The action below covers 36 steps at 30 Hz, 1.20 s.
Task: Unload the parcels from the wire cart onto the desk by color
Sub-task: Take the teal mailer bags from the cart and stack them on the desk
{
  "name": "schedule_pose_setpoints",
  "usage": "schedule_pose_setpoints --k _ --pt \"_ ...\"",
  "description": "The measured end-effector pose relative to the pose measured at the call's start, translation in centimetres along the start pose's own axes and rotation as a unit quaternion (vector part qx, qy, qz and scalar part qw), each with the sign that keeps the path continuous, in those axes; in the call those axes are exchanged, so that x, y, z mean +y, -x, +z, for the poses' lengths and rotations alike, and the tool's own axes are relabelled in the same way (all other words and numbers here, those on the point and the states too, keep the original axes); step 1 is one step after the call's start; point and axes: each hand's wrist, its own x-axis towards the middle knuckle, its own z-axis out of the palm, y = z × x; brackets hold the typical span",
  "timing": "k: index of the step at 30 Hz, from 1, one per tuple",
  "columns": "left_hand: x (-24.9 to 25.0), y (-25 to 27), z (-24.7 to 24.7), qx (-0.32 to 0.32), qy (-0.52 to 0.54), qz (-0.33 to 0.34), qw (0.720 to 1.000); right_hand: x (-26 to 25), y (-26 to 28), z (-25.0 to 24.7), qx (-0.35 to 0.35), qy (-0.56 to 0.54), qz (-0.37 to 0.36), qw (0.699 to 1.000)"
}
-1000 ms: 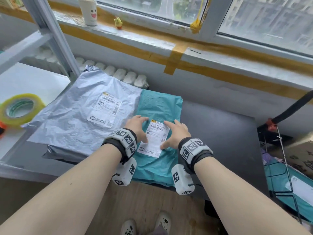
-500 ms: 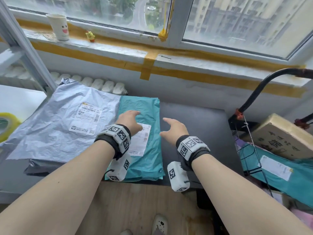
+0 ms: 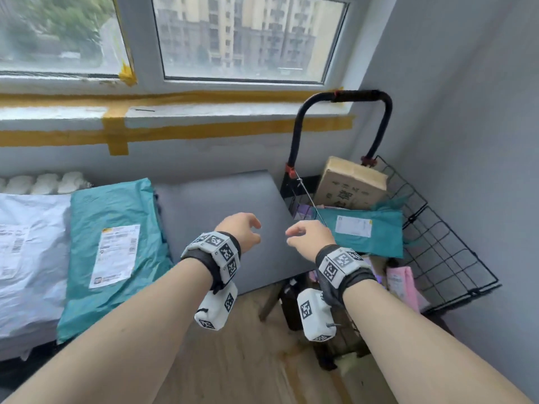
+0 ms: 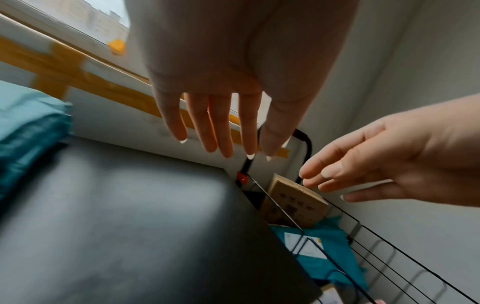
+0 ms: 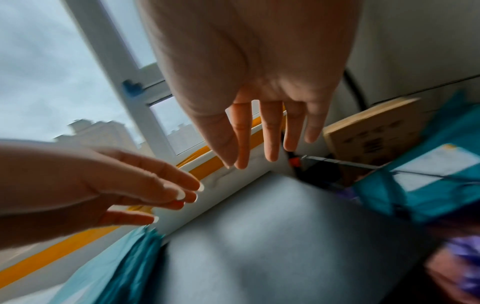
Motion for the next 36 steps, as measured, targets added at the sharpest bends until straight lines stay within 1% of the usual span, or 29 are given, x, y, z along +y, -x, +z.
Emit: schedule_pose_setpoints --k 2,5,7,10,13,16,18,21,25,30,36 --pt "3.0 -0.3 1.6 -0.010 -0.011 0.015 1.000 2.9 0.6 -2.3 0.016 -0.009 0.010 1.000" --pt "7.8 -0.6 4.1 -0.005 -0.026 0.034 0.999 7.5 1.2 -5.7 0.021 -0.008 0.015 1.000" --pt "11.3 -0.6 6.3 0.001 -0.035 0.042 0.998 10.9 1.5 -8.1 0.023 -0.020 0.022 0.999" --pt "16.9 -0.9 10.1 -0.012 -0.052 0.057 0.997 16.0 1.9 -11.9 0.028 -0.048 0.033 0.998" --pt "22.5 -1.4 13.6 -0.010 -0.049 0.063 0.997 20.8 1.8 -15.6 0.044 -0.052 0.032 0.997" --pt "27.5 -2.0 16.4 -0.004 -0.042 0.075 0.996 24.7 1.2 -18.4 0.067 -0.065 0.032 0.995" --pt "29.9 -2.4 17.8 -0.003 -0.045 0.084 0.995 26.8 0.5 -19.4 0.071 -0.075 0.037 0.994" --pt "31.4 -3.7 19.2 -0.005 -0.045 0.071 0.996 28.9 -1.3 -20.2 0.057 -0.076 0.038 0.995" --pt "31.1 -6.6 19.6 -0.013 -0.041 0.043 0.998 30.1 -4.7 -20.6 0.038 -0.084 0.035 0.995" --pt "30.2 -12.9 19.4 -0.009 -0.019 0.029 0.999 31.0 -9.4 -21.3 0.029 -0.073 0.048 0.996" --pt "29.6 -20.6 20.2 -0.013 0.076 -0.019 0.997 31.7 -15.6 -22.9 0.013 -0.046 0.085 0.995"
